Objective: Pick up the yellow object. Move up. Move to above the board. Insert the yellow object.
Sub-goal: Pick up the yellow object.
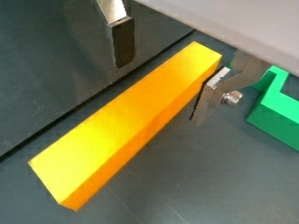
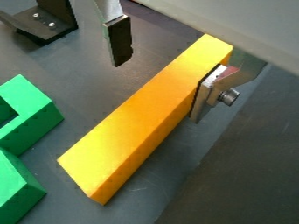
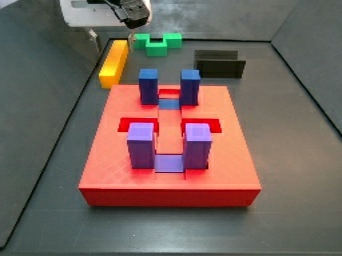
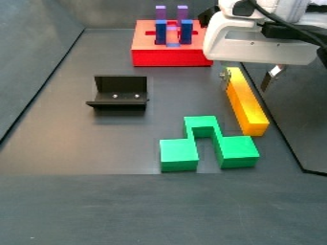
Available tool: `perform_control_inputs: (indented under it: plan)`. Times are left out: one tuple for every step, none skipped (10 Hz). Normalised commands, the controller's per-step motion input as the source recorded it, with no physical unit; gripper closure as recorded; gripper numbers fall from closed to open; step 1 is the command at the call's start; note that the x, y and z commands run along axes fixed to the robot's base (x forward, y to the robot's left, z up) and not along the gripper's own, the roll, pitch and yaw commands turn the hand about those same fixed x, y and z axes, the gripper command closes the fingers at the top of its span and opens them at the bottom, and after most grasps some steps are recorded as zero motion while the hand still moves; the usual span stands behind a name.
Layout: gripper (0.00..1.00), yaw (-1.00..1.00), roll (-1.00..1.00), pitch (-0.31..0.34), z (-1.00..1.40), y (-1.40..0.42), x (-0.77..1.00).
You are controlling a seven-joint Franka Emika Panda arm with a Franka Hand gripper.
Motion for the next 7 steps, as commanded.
perform_control_inputs:
  plan:
    - [0.00, -0.01, 0.02, -0.081, -0.35, 0.00, -0.03]
    - [0.00, -0.03, 0.00, -0.077, -0.30, 0.00, -0.21]
    - [0.00, 0.00, 0.00, -0.053, -0.15, 0.00, -0.13]
    - [0.00, 0.00, 0.00, -0.070, -0.12, -0.05, 0.02]
    - [0.00, 0.00, 0.00, -0.071, -0.17, -0.02, 0.08]
    - [0.00, 0.00, 0.00, -0.099, -0.33, -0.01, 0.00]
    - [0.00, -0.01, 0.01, -0.110, -0.41, -0.02, 0.00]
